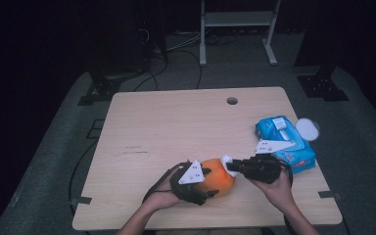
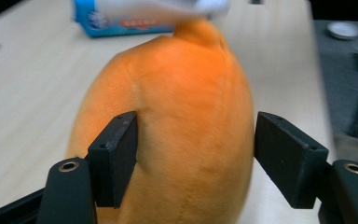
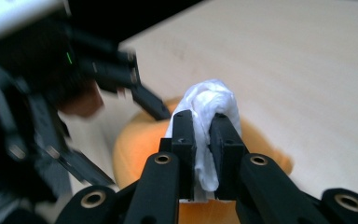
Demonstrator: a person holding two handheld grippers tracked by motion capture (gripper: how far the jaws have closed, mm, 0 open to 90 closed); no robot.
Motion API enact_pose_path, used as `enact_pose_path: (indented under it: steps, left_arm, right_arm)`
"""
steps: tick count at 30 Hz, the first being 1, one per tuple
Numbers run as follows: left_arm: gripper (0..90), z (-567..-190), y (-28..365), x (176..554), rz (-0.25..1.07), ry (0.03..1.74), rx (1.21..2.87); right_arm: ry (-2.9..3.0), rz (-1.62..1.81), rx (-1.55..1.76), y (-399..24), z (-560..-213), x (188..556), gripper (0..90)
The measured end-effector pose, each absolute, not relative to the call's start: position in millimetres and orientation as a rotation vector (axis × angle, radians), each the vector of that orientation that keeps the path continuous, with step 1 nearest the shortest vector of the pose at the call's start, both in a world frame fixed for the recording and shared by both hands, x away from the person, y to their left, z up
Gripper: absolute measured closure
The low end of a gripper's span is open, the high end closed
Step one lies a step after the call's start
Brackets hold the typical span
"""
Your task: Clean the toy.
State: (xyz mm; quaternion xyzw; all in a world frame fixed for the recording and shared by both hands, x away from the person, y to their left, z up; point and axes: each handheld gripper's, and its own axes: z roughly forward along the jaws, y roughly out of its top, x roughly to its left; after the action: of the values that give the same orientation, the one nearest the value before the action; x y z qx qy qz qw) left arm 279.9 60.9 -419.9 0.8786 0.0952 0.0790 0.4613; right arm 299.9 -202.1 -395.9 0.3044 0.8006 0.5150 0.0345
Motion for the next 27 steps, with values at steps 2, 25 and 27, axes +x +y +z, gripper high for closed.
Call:
enact_pose_path:
  steps: [2, 25, 27]
  left_arm:
    - [29.0, -415.0, 66.4, 279.2, 0.096, 0.218, 2.150]
    - [34.1, -424.3, 53.2, 316.3, 0.009, 0.301, 2.098]
    - [35.3, -424.7, 53.4, 314.3, 0.028, 0.315, 2.097]
  right_arm:
    - [2.542, 1.551, 0.916, -200.2, -402.4, 296.6, 80.8]
    - [2.580, 1.617, 0.904, -241.2, -414.0, 268.2, 79.9]
    - [2.577, 1.618, 0.900, -240.7, -413.7, 268.1, 79.9]
